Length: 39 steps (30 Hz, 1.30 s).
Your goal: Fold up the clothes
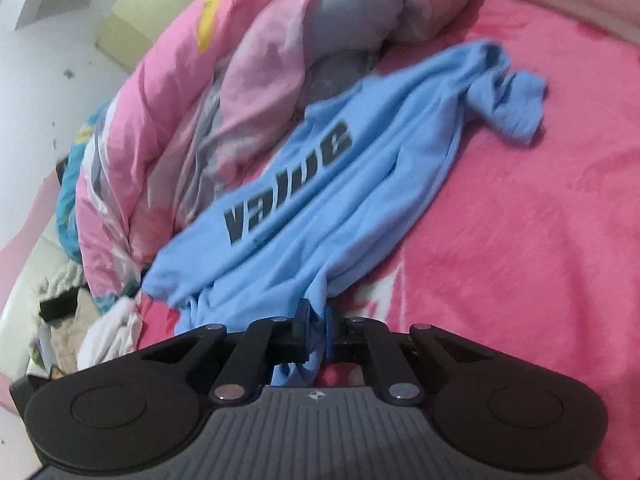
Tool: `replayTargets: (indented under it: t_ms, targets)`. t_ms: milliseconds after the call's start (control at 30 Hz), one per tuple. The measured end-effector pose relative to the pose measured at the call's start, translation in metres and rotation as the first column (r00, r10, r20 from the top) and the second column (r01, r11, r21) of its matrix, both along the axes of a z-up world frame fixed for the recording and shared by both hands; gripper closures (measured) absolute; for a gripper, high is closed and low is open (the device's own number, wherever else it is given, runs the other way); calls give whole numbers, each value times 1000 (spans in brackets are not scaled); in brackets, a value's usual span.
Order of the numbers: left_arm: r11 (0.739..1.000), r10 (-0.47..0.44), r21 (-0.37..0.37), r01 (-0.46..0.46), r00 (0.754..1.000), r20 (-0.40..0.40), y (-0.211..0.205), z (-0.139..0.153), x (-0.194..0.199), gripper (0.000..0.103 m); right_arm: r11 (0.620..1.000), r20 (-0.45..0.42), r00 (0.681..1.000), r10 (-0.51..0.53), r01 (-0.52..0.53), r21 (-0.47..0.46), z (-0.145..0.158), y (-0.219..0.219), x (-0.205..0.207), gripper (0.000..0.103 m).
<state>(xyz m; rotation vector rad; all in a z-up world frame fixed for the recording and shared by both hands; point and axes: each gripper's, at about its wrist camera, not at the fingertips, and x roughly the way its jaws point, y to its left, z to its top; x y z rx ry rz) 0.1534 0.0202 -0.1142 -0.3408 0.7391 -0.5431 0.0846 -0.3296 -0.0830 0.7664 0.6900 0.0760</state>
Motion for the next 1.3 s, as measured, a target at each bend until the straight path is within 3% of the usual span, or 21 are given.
replayTargets:
  t_ms: [200, 400, 533, 600, 667, 733, 800, 933, 1033, 1133, 1233, 1300]
  targets:
    - [996, 56, -66, -57, 998, -11, 40, 14, -7, 97, 994, 43, 993, -107, 108, -18, 21, -30, -18, 96]
    - [980, 119, -144, -137, 985, -124, 80, -3, 0, 97, 982, 0, 983, -181, 181, -48, 11, -56, -19, 96]
    - [973, 130, -174, -154, 981, -141, 87, -5, 4, 96, 976, -46, 978, -205, 201, -82, -5, -62, -13, 95]
    - [968, 134, -189, -165, 977, -167, 90, -9, 7, 95, 976, -73, 975, -211, 207, -60, -9, -66, -15, 90]
    - [961, 132, -215, -172, 973, -191, 97, -12, 7, 93, 974, -78, 972, -224, 219, -65, -4, -66, -22, 77]
    - [956, 131, -235, -177, 971, -201, 101, -12, 6, 90, 966, -60, 970, -236, 227, -123, 10, -60, -31, 62]
    - [952, 132, -248, -180, 972, -195, 104, -9, 5, 85, 952, -16, 972, -233, 225, -207, 28, -49, -42, 60]
    - [953, 119, -256, -163, 976, -181, 102, -7, 2, 75, 920, 120, 993, -14, 59, -388, 61, 5, -61, 60]
    - [954, 110, -257, -153, 979, -174, 101, -6, 1, 75, 833, 142, 954, 264, -151, -532, 69, 71, -64, 60]
    - [954, 111, -258, -153, 979, -169, 101, -6, 1, 75, 679, 112, 854, 508, -317, -662, 72, 137, -67, 60]
    - [954, 116, -254, -157, 979, -169, 102, -7, 2, 75, 520, 21, 778, 628, -399, -755, 54, 193, -62, 61]
    - [956, 115, -251, -155, 979, -168, 103, -8, 2, 75, 431, -33, 748, 663, -418, -800, 40, 216, -56, 62]
